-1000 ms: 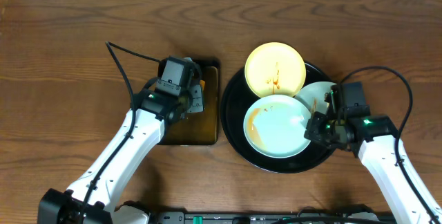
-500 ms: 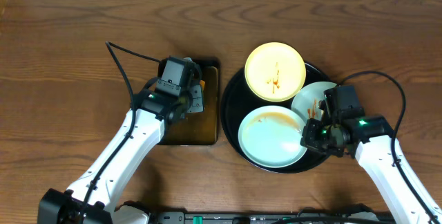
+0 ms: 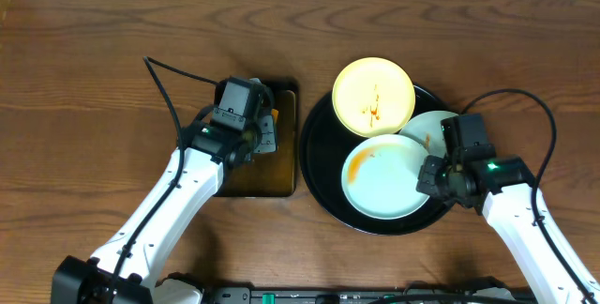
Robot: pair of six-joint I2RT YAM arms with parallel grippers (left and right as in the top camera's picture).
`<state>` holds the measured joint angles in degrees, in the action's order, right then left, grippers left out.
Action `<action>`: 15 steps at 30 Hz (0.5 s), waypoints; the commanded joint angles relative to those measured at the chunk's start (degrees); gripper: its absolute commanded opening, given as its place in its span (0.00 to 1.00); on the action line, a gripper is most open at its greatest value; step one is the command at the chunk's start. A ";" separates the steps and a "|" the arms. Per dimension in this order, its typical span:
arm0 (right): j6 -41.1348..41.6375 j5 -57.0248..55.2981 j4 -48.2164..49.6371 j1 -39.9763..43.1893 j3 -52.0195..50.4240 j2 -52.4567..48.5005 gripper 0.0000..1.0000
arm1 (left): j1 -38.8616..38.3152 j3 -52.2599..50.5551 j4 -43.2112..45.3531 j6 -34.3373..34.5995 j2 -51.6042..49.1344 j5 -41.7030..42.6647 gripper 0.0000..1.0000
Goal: Clean dirty plates on tray and stack at the side
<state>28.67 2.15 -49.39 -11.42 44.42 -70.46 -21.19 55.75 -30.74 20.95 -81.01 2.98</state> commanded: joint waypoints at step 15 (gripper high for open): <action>-1.40 15.78 1.55 0.28 1.25 -0.07 0.01 | 0.17 -0.17 -0.28 -0.74 -0.46 -0.70 0.08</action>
<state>30.30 8.54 -48.16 -11.29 44.45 -70.46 -21.19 55.75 -31.05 20.95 -81.01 2.98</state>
